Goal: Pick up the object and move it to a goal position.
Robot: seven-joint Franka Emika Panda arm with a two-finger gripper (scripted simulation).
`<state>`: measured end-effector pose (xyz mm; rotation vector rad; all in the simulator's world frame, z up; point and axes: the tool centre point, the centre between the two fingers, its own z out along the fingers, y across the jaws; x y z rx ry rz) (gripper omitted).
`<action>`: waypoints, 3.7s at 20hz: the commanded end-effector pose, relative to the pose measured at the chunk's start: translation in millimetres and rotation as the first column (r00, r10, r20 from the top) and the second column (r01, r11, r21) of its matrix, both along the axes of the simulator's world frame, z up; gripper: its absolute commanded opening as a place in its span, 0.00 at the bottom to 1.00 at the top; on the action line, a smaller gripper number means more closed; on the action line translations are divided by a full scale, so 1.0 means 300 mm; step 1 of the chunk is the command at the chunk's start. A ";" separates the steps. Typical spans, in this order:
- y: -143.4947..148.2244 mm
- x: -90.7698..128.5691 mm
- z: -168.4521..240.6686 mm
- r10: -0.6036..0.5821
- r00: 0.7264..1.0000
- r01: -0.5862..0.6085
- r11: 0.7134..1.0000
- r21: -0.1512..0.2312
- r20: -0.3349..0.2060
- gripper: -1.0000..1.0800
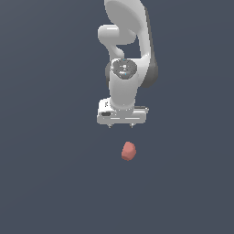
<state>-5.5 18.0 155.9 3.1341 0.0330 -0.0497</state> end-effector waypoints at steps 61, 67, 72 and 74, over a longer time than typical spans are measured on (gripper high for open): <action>0.147 0.254 -0.340 -0.363 0.931 0.363 0.932 0.007 0.032 0.96; 0.147 0.257 -0.338 -0.363 0.931 0.363 0.932 0.007 0.032 0.00; 0.147 0.257 -0.338 -0.363 0.931 0.363 0.932 0.007 0.032 0.00; 0.147 0.257 -0.338 -0.363 0.931 0.363 0.932 0.007 0.032 0.00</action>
